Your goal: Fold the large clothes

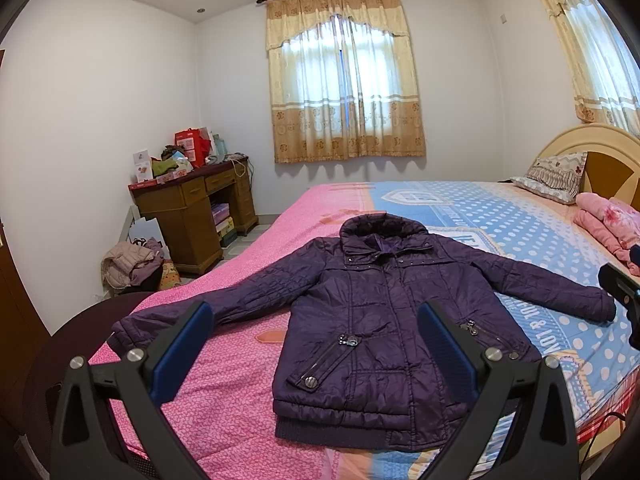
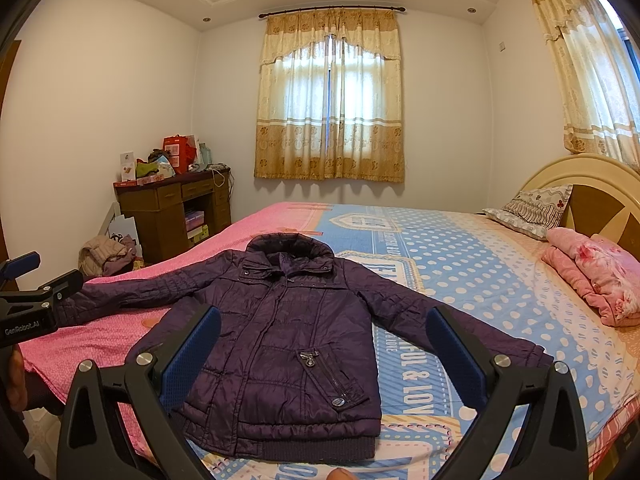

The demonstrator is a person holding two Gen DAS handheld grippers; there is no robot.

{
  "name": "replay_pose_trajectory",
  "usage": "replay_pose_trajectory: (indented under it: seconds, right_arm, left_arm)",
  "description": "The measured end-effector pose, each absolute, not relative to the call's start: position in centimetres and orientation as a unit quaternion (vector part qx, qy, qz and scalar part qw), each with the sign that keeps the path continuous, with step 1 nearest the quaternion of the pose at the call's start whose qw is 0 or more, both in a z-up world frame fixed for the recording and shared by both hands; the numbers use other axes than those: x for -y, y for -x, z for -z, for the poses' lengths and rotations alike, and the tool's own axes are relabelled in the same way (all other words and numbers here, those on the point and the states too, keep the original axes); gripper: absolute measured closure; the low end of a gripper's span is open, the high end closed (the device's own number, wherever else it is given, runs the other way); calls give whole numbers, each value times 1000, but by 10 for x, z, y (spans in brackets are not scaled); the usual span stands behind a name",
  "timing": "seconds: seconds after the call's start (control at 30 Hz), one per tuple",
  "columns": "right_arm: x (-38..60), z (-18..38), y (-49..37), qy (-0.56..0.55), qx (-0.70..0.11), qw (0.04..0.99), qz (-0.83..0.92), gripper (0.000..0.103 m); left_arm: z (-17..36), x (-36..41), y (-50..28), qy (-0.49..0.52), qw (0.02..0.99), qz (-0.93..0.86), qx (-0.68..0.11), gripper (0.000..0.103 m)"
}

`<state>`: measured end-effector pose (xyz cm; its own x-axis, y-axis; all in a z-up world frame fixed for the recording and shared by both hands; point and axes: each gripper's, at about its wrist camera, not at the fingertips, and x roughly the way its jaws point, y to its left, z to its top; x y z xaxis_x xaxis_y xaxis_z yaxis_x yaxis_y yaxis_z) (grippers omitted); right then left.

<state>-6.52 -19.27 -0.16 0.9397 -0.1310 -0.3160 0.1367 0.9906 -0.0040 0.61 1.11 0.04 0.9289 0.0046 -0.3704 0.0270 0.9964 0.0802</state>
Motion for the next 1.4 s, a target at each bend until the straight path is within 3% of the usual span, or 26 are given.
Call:
replay_pose_trajectory:
  seconds: [1.4]
  right_arm:
    - [187,17,59,-6,-174,983,54,1]
  left_arm:
    - [17,-13,-16,-46,978,1,-204,0]
